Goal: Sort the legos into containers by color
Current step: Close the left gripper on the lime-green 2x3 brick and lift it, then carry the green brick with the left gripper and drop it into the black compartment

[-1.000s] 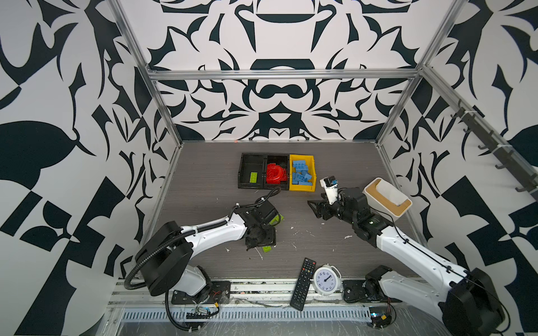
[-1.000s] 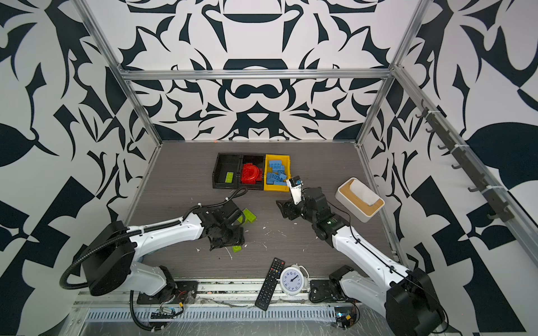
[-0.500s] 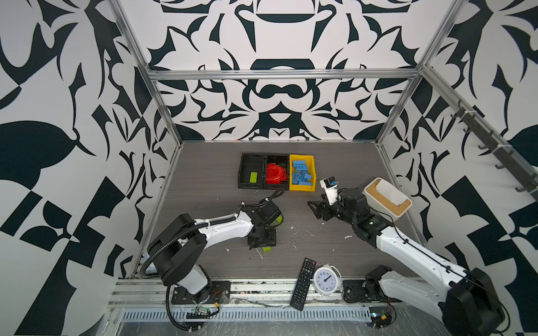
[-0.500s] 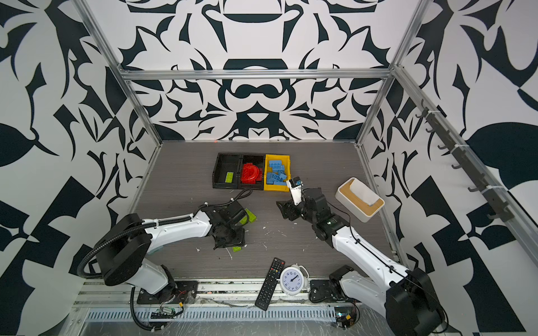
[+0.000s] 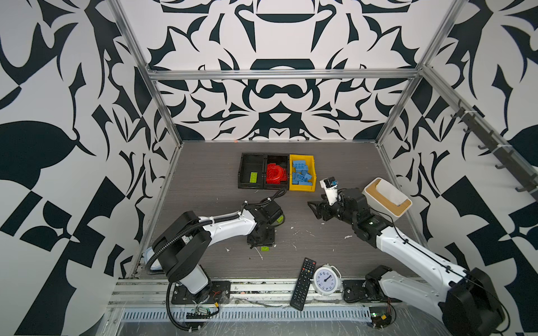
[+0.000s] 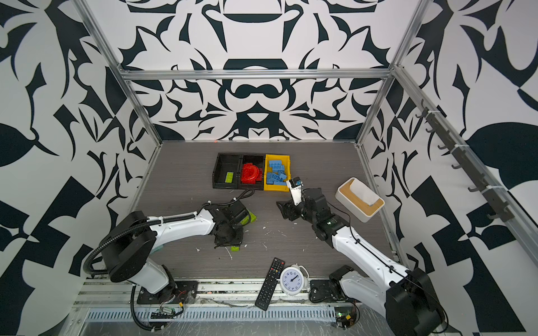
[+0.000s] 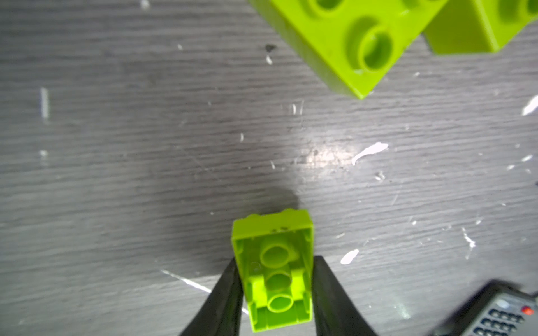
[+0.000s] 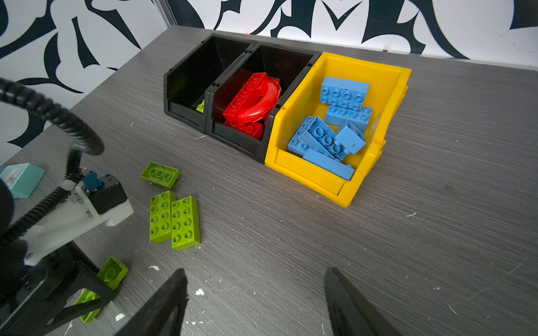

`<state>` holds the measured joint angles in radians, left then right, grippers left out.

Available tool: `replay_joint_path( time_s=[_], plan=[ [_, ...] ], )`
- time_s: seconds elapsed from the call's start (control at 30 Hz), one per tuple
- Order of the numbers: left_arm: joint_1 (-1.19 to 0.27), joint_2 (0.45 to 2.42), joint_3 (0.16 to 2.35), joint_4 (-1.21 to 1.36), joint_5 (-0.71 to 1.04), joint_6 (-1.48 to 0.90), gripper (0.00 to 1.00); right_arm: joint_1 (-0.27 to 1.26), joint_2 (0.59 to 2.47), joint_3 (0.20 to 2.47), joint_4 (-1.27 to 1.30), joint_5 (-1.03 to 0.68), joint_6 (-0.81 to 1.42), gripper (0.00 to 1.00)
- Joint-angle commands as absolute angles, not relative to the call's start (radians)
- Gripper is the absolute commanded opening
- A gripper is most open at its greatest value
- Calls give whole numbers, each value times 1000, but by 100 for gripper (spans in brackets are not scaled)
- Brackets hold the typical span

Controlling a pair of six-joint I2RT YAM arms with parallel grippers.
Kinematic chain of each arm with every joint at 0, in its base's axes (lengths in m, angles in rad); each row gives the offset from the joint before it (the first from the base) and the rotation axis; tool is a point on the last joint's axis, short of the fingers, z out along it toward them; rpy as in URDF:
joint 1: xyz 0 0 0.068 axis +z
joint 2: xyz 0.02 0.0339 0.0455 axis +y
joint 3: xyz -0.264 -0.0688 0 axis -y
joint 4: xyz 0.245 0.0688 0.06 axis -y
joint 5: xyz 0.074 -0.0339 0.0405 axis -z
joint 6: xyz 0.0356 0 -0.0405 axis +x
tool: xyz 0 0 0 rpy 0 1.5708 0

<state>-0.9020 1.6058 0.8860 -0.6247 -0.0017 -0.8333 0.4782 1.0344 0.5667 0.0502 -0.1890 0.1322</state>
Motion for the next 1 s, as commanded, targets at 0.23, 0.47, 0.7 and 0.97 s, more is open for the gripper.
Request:
replay_joint_path(
  time_s=[0.23, 0.47, 0.7, 0.97],
  plan=[
    [-880, 1585, 884, -685, -61, -806, 26, 475, 1003, 561, 86, -184, 130, 76],
    [-760, 1444, 896, -699, -108, -677, 26, 476, 1000, 561, 83, -187, 132, 76],
    [-562, 1542, 1130, -636, -134, -314, 26, 474, 1011, 563, 86, -193, 134, 76],
    [-432, 1865, 1526, -608, -133, -91, 26, 474, 1000, 562, 84, -193, 133, 76]
  ],
)
